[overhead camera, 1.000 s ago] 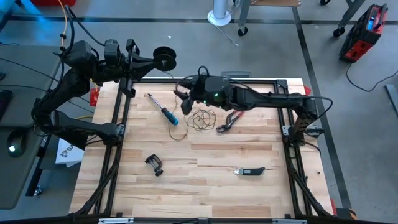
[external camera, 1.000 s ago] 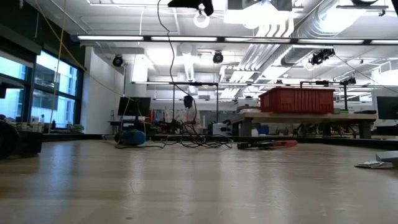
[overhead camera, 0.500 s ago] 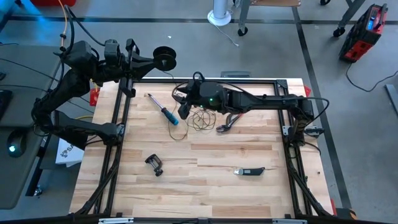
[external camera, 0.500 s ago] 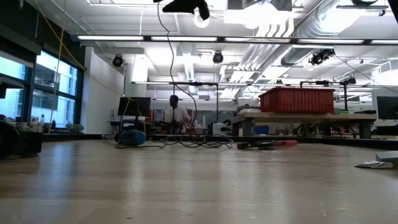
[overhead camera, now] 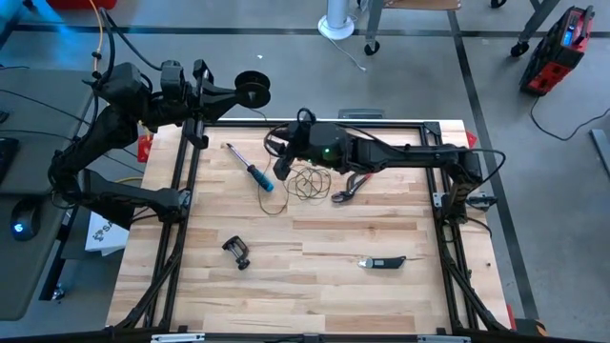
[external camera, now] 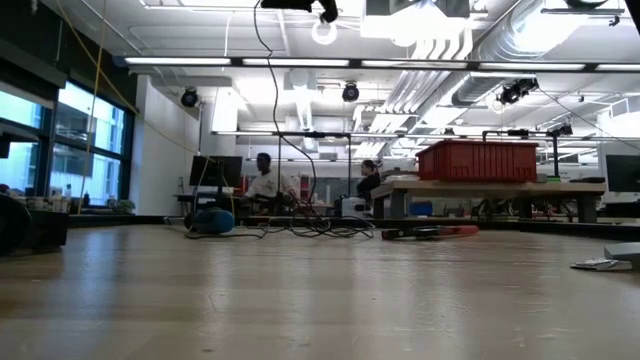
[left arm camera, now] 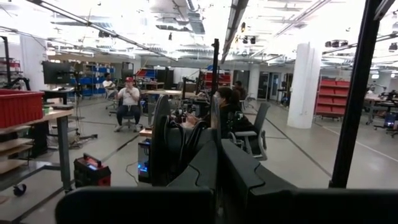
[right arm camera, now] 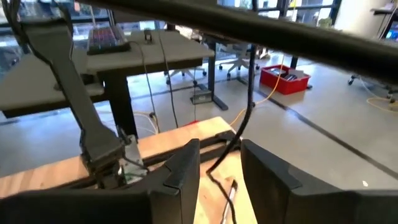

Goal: Coil cords
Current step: Coil the black wire onto the black spool

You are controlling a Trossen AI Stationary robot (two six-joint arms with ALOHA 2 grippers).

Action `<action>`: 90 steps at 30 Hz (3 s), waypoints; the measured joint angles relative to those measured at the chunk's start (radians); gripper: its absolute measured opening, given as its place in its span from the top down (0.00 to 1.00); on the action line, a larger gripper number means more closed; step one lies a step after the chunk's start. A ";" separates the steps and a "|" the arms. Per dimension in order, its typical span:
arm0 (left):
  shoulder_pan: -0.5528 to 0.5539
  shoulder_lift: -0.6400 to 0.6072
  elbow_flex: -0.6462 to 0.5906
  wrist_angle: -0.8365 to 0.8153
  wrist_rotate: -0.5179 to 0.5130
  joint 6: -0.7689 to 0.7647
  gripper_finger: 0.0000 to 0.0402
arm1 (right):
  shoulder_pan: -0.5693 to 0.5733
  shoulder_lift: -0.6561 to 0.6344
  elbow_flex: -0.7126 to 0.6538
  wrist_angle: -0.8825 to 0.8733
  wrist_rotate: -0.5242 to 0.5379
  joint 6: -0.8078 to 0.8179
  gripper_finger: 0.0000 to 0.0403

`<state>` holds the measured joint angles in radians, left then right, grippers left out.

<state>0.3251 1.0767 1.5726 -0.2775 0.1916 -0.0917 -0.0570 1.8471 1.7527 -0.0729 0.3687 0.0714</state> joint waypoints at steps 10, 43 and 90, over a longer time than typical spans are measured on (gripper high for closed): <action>0.000 0.000 0.000 -0.020 -0.029 0.000 1.00 | -0.016 -0.027 0.000 0.000 -0.032 0.044 0.73; -0.001 0.009 0.000 0.016 0.016 -0.027 1.00 | -0.034 -0.027 0.000 -0.005 -0.048 0.055 0.90; -0.014 0.001 0.000 -0.238 0.078 -0.476 1.00 | 0.165 -0.401 0.000 -0.371 0.004 0.058 1.00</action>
<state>0.3107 1.0775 1.5723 -0.5160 0.2693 -0.5677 0.1078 1.4459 1.7527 -0.4435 0.3723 0.1299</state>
